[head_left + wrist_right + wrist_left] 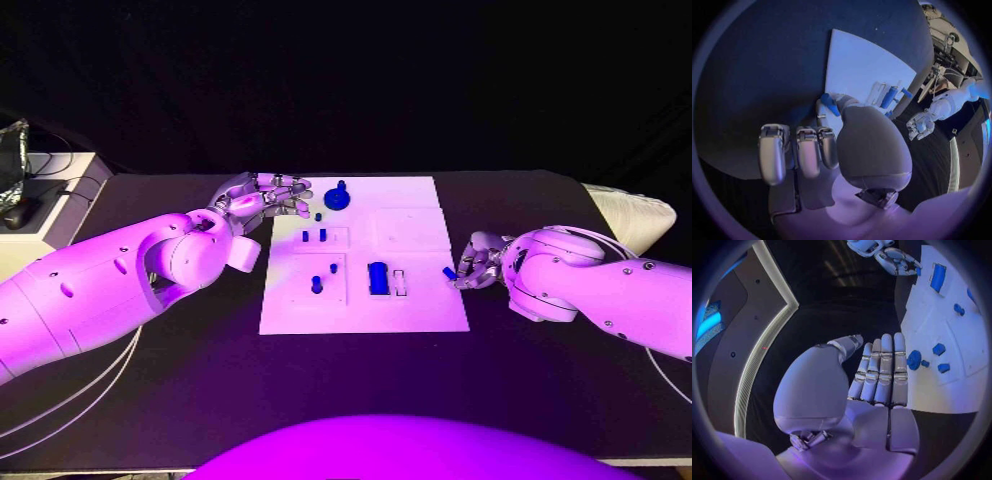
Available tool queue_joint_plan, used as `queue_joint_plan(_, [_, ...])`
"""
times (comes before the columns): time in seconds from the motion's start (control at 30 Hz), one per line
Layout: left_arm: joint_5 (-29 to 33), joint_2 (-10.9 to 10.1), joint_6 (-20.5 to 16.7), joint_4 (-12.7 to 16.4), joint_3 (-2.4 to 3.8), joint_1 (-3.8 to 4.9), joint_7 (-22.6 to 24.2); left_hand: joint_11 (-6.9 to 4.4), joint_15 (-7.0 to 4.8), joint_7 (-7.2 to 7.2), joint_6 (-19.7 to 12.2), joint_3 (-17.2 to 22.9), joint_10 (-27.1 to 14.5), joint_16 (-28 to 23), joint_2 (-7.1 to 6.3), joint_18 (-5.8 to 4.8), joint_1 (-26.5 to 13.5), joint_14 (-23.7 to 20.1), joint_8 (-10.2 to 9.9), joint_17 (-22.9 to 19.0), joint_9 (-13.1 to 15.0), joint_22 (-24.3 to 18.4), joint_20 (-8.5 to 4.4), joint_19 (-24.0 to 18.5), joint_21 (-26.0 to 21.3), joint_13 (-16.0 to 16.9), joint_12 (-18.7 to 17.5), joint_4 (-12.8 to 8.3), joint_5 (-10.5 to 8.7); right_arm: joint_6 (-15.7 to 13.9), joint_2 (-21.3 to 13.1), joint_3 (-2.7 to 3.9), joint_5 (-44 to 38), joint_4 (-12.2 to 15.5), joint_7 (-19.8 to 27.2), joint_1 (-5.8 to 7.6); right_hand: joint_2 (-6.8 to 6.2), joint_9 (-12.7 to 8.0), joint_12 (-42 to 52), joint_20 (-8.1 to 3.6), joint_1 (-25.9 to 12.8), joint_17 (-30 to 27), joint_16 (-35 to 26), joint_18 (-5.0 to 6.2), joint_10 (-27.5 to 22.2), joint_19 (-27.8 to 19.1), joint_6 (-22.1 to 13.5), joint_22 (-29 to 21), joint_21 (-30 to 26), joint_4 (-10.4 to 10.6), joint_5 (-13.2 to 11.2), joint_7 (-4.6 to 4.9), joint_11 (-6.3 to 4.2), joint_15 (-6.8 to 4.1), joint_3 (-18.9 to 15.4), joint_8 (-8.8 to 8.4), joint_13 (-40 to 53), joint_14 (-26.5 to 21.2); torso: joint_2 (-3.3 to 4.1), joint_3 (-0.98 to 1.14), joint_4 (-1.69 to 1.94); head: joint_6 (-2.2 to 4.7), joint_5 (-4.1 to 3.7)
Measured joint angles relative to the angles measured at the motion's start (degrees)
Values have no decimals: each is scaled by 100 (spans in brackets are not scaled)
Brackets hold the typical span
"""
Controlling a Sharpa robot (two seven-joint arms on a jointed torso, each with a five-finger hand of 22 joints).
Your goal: Assemble the parts on the task board
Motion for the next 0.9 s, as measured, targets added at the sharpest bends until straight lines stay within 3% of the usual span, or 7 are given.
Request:
queue_joint_plan(0.13, [0,-3,0,0,0,0,0,0,0,0,0,0,0,0,0,0,0,0,0,0,0,0,0,0,0,0,0,0,0,-118,-55,-11,-19,67,12,-19,105,59,0,0,-92,0,6,0,-19,0,2,0,12,34,-38,2,-18,-8,235,47,4,-9,0,1,2,0,-4])
queue_joint_plan(0.3, [0,-7,0,-3,0,0,-1,0,0,0,0,0,0,0,0,0,0,0,0,7,0,0,0,0,0,0,0,0,0,-261,-142,-18,-22,155,34,-23,143,67,0,0,-131,0,6,1,-29,0,-8,0,12,59,-83,7,-29,-10,311,102,4,-10,0,2,4,2,-4])
queue_joint_plan(0.5, [0,-7,-1,-7,0,0,-2,0,0,0,0,0,0,0,0,0,0,0,0,7,0,0,0,0,0,0,0,0,0,-443,-288,28,-6,183,65,189,121,69,22,0,-227,0,6,1,-30,0,-32,-1,12,3,-136,14,-29,-10,415,134,4,-10,-11,-5,2,13,-11])
queue_joint_plan(0.6, [0,-3,-1,-9,0,0,-4,0,0,0,0,0,0,0,0,0,0,0,0,6,0,0,0,0,0,0,0,0,0,-520,-341,51,8,195,73,279,96,104,22,0,-269,0,6,1,-29,0,-42,-1,12,-136,-168,24,-29,-10,557,134,3,-10,-14,-8,0,25,-16])
queue_joint_plan(0.9, [0,4,-1,-13,0,0,-7,21,20,0,0,0,-21,0,0,0,0,20,0,13,-1,0,0,0,0,0,0,0,0,-611,-258,63,273,420,76,343,86,117,22,1,-350,0,6,2,-30,0,-50,-1,12,-183,-194,32,-28,-9,635,134,3,-10,-15,-8,0,54,-29])
